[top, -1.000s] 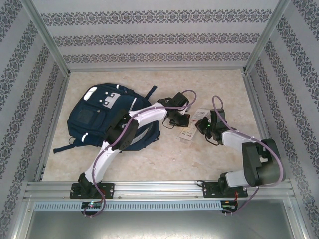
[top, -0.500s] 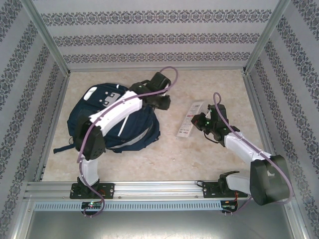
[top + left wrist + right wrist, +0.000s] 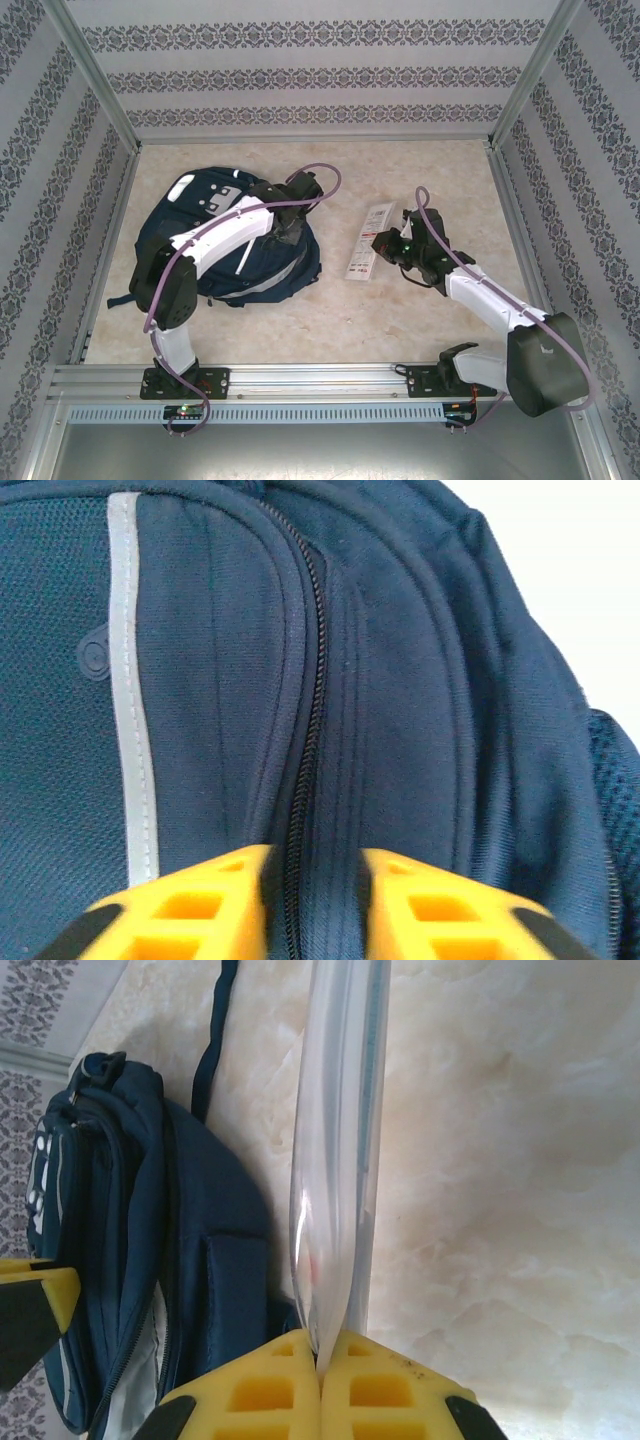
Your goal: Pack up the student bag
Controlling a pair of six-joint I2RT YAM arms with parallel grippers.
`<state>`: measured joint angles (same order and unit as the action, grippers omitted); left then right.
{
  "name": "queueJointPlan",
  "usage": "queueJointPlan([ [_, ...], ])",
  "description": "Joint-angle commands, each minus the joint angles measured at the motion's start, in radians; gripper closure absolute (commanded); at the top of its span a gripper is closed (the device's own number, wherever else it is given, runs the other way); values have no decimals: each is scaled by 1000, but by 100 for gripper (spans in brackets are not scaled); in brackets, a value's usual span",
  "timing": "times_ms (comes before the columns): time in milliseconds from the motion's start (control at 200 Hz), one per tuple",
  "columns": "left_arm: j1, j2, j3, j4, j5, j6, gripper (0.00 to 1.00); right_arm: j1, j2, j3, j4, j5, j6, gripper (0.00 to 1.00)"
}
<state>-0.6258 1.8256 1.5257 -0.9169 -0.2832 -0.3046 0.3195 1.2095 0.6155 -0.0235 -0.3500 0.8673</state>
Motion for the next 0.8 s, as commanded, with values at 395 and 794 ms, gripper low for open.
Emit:
queueJointPlan([
  [395, 26, -138, -50, -68, -34, 17, 57, 42, 30, 37, 14, 4, -18, 100],
  [794, 67, -110, -163, -18, 48, 69, 54, 64, 60, 67, 17, 2, -19, 100],
])
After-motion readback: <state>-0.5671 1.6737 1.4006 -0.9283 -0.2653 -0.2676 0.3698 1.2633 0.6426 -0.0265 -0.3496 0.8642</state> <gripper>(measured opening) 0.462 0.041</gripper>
